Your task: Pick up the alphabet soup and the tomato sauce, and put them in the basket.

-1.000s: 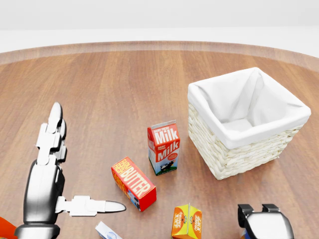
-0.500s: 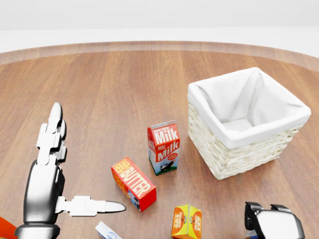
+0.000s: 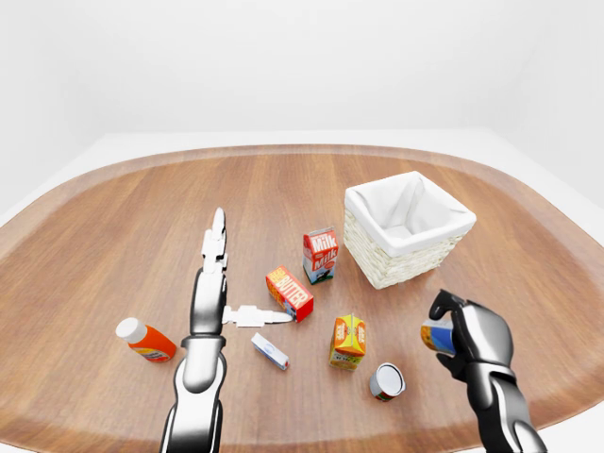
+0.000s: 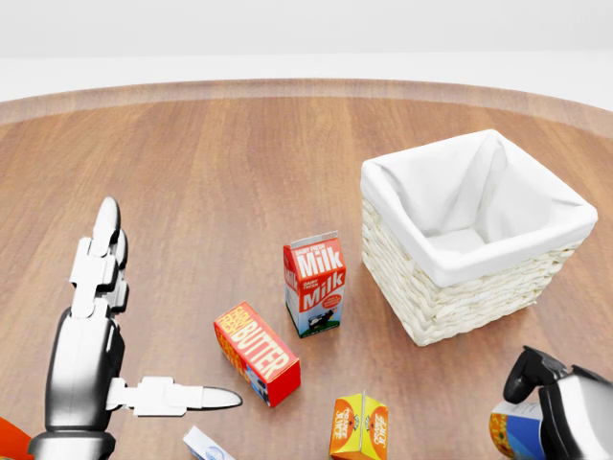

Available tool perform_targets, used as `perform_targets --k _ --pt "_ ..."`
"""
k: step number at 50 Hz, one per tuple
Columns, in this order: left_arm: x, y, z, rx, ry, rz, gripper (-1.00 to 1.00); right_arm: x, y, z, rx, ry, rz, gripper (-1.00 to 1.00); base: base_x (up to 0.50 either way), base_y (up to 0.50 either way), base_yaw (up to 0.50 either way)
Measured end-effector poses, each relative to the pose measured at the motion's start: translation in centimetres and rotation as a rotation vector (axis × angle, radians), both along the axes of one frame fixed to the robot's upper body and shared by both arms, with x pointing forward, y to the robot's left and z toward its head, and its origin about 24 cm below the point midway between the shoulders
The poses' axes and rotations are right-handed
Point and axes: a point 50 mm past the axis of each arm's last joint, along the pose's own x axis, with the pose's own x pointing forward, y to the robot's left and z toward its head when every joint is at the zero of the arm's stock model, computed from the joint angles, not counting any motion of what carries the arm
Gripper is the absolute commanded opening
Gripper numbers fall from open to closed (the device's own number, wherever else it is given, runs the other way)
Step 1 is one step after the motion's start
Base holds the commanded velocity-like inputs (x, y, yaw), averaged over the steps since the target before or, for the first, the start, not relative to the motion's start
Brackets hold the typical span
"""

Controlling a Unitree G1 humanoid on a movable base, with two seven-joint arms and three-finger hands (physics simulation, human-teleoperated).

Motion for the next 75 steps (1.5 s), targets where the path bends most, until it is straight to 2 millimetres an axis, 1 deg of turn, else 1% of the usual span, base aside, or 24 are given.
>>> perform_targets --k 12,24,37,44,51,61,67,75 --pt "0.0 0.0 0.0 0.000 0.000 0.000 1.00 -0.4 -0.3 2.6 0.114 -0.085 -0.029 -1.00 0.00 0.00 0.00" --pt "0.1 0.0 0.1 -0.002 -0.005 -0.001 1.00 -0.8 -0.4 4.9 0.231 -0.149 -0.021 -1.00 0.00 0.00 0.00" --pt "0.1 0.0 0.1 -0.003 -0.005 -0.001 1.00 -1.1 0.1 7.7 0.360 -0.240 0.043 -1.00 0.00 0.00 0.00" --pt "0.2 0.0 0.0 -0.003 -0.001 -0.001 1.00 -1.2 0.8 9.9 0.406 -0.315 0.116 -1.00 0.00 0.00 0.00" --pt "0.2 0.0 -0.1 -0.004 0.004 -0.002 1.00 -0.9 1.7 12.3 0.411 -0.399 0.206 -1.00 0.00 0.00 0.00" --pt "0.1 0.0 -0.1 -0.004 0.003 -0.004 1.00 -0.3 2.7 15.5 0.364 -0.507 0.316 -1.00 0.00 0.00 0.00" --pt "0.1 0.0 0.0 -0.004 0.002 -0.004 1.00 0.4 3.1 16.8 0.335 -0.552 0.363 -1.00 0.00 0.00 0.00" --pt "0.1 -0.1 0.1 -0.004 -0.003 -0.006 1.00 1.8 3.5 17.9 0.297 -0.589 0.400 -1.00 0.00 0.00 0.00"
